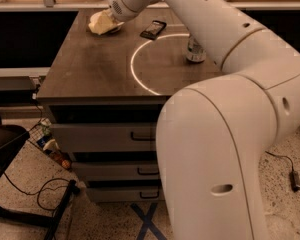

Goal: Place sponge into paper bowl

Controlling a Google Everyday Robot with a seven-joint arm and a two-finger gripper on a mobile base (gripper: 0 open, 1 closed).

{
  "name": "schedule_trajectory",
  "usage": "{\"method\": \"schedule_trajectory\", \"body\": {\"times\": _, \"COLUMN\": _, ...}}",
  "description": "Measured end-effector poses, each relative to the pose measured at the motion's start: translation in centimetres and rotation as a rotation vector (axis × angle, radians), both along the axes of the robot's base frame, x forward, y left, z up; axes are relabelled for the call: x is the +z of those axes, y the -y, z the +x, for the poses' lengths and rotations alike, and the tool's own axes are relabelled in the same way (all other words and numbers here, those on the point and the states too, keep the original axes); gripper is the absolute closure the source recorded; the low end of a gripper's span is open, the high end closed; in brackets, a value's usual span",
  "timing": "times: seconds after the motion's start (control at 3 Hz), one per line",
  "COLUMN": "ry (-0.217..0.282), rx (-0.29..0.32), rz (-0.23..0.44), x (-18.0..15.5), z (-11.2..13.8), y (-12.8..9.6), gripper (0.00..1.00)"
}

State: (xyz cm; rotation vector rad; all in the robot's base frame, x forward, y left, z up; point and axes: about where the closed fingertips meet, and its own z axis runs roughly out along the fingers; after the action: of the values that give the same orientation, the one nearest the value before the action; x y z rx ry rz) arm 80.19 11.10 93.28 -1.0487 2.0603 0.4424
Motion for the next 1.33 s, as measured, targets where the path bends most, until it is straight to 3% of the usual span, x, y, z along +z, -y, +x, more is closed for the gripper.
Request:
{"method": "schedule_trajectory", "body": {"times": 0.67, "ry": -0.004, "rx": -0.016, "rz": 0.011, "x": -0.1, "z": 0.7, "y": -0.1, "gripper": 1.00}}
{"method": "schedule_trajectory", "body": {"times": 1.0, "ry": -0.007, "rx": -0.056, "rz": 0.051, "x": 0.4, "z": 2.7, "y": 0.0, "gripper": 1.00}}
{"method": "schedule_trajectory", "body": {"times": 1.33, "ry": -0.023, "rx": -0.133, "rz": 0.111, "x": 1.0, "z": 6.1, "y": -0.5, "gripper": 1.00}}
